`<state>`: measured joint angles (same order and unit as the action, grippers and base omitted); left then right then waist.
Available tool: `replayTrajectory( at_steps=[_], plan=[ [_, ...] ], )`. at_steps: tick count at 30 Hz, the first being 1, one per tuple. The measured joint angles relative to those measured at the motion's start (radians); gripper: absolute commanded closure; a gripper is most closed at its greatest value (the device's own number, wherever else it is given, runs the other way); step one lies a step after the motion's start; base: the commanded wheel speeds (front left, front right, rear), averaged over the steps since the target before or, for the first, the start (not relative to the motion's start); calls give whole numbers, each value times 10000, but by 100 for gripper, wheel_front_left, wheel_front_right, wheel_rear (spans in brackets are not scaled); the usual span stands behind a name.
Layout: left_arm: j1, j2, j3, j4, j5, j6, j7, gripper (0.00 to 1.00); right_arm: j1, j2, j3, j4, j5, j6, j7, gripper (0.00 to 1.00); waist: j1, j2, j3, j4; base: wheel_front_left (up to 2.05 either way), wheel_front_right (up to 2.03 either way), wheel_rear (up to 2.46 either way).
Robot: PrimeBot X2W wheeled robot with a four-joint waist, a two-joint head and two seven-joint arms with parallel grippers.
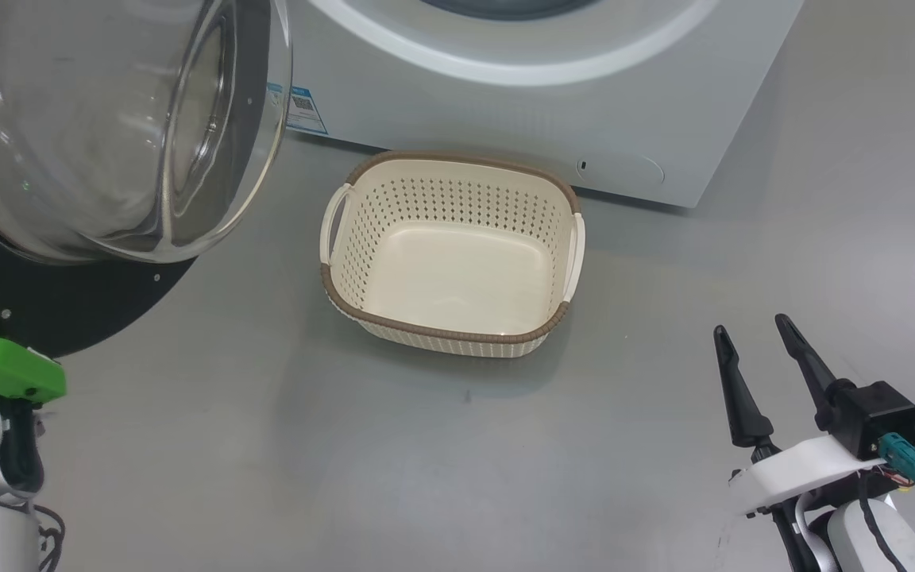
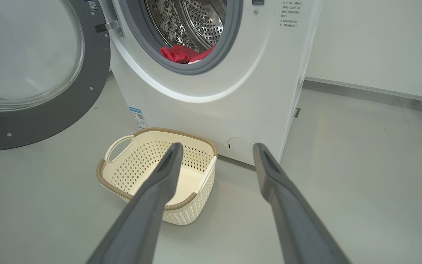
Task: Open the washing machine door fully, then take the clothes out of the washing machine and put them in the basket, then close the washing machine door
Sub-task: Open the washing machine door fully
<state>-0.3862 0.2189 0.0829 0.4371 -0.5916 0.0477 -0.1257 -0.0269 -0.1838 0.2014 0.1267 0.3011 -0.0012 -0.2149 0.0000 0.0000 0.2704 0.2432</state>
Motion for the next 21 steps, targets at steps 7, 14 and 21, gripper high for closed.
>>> replayTrajectory(
  at_steps=[7, 14, 21],
  plan=[
    [-322, 382, 568, 35, -387, 12, -2, 100, -383, -59, 69, -219, -148, 0, 155, 0, 0, 0, 609, -123, 0, 0, 0],
    [-759, 792, 924, 125, -585, 12, 0, 100, -593, -196, 58, -370, -245, -2, 324, 0, 0, 0, 1225, -233, 0, 0, 0],
    [-1180, 1032, 1103, 351, -614, -4, -40, 100, -847, -316, -12, -456, -320, -10, 337, 0, 1, 0, 1767, -269, 0, 0, 0]
  ],
)
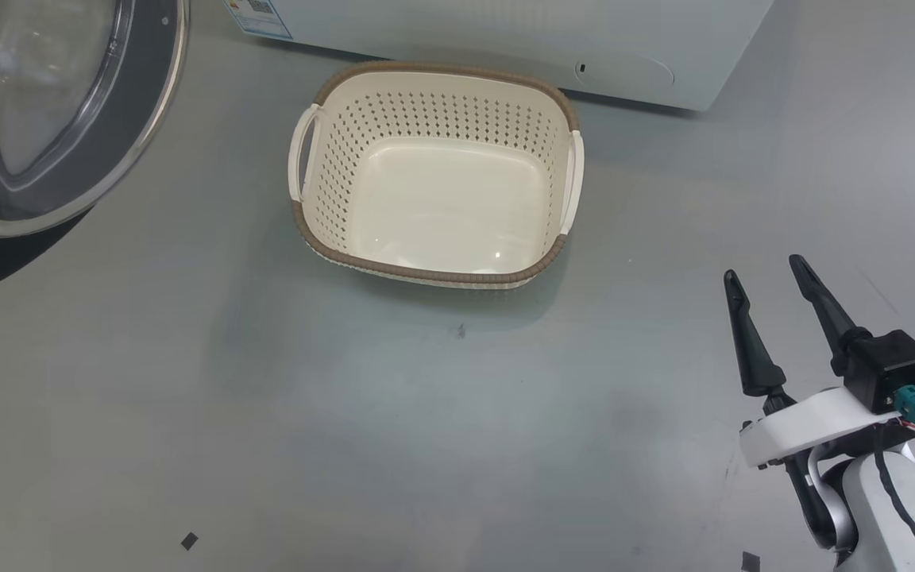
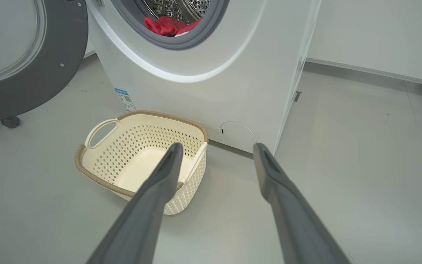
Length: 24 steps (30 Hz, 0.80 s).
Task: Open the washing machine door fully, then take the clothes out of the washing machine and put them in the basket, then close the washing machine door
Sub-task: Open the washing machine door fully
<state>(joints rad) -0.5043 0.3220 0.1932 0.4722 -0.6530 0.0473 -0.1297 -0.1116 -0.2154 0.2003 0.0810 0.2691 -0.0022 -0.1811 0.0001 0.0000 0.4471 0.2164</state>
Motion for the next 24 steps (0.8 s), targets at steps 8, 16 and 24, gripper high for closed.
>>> replayTrajectory(
  at_steps=[8, 16, 24],
  plan=[
    [-118, -50, -174, 428, 6, -148, -222, 100, -86, -31, -36, 107, -2, -2, -2, 0, 0, 0, 141, 22, 0, 0, 0],
    [-116, -265, -523, 784, 121, -268, -307, 100, -109, 42, -38, 345, 0, 0, -42, 0, 0, 0, -144, 69, 0, 0, 0],
    [-12, -374, -1007, 1028, 474, -453, -407, 100, -209, 299, -15, 723, 35, 6, -268, 0, 0, 0, -713, 61, 0, 0, 0]
  ],
)
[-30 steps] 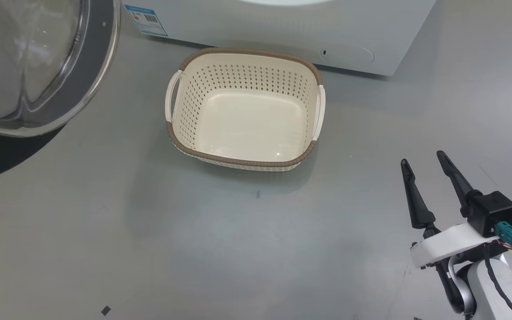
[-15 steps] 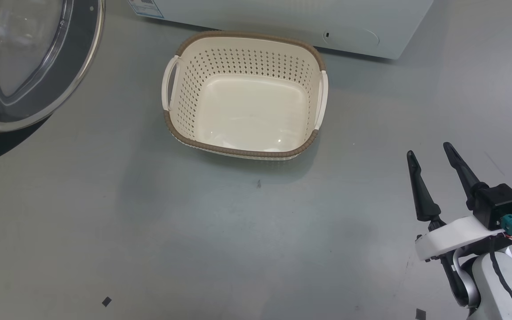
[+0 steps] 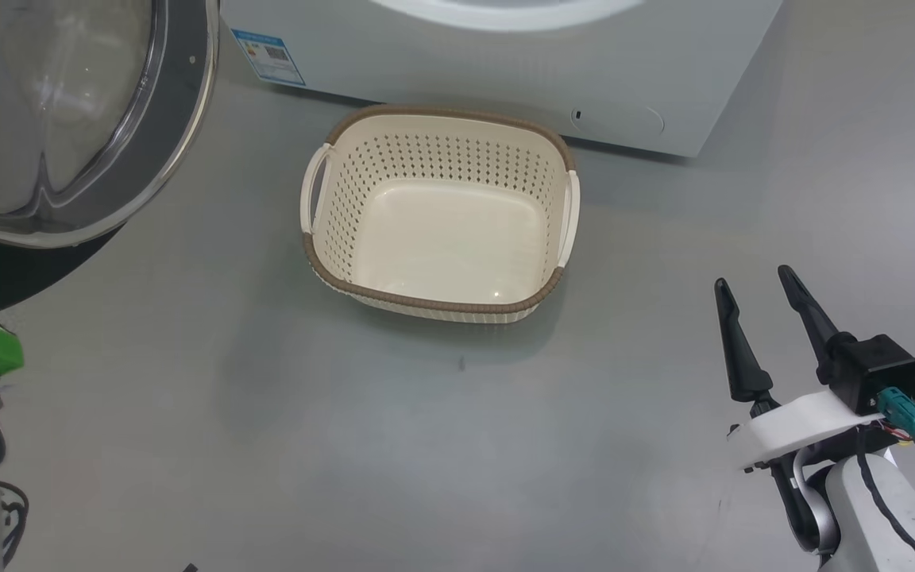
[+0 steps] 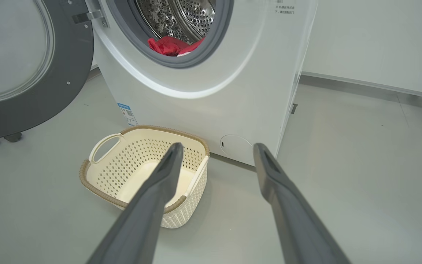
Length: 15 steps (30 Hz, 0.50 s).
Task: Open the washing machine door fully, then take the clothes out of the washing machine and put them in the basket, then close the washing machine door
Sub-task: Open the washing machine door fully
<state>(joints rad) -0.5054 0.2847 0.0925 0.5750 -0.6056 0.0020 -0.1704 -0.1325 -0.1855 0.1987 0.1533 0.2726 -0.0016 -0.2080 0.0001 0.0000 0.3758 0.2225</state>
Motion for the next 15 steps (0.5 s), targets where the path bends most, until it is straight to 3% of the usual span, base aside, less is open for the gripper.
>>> replayTrajectory(
  at_steps=[15],
  plan=[
    [1089, -508, -1149, 63, 683, -500, -171, 100, 214, 359, -213, 554, 362, -2, -261, 0, 0, 0, -1483, -360, 0, 0, 0]
  ],
)
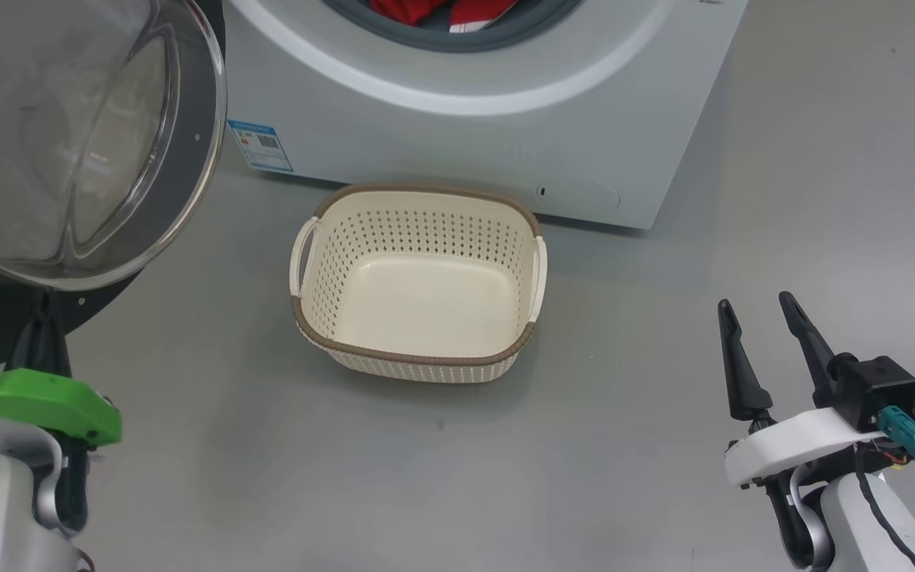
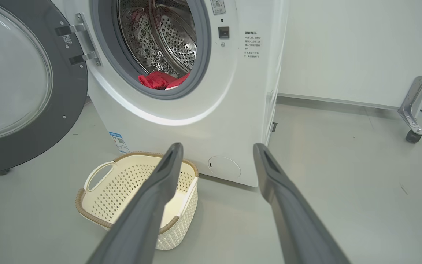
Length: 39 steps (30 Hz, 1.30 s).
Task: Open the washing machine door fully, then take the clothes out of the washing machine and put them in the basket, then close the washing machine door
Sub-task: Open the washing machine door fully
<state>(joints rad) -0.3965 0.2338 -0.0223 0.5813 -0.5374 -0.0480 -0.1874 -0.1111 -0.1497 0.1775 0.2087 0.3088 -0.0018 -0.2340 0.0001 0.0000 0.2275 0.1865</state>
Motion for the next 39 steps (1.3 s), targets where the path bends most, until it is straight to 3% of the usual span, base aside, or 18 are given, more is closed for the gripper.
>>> replayTrajectory(
  at_steps=[11, 25, 38, 39],
  plan=[
    [1039, -399, -625, -548, 190, -201, -88, 100, 439, 117, -268, 77, 184, -4, -63, 0, -1, 0, -1028, -776, 0, 0, 0],
    [1878, -681, -1484, -1647, 723, -399, -270, 100, 684, 194, -385, -238, 255, 0, -94, 0, -1, 0, -1455, -1909, 0, 0, 0],
    [2216, -1047, -1732, -2299, 757, -412, -430, 100, 996, 163, -529, -416, 257, -4, -105, 0, -1, 0, -1445, -2191, 0, 0, 0],
    [2246, -1087, -1730, -2334, 755, -410, -431, 63, 996, 163, -529, -420, 257, -4, -105, 0, -1, 0, -1444, -2200, 0, 0, 0]
  ],
)
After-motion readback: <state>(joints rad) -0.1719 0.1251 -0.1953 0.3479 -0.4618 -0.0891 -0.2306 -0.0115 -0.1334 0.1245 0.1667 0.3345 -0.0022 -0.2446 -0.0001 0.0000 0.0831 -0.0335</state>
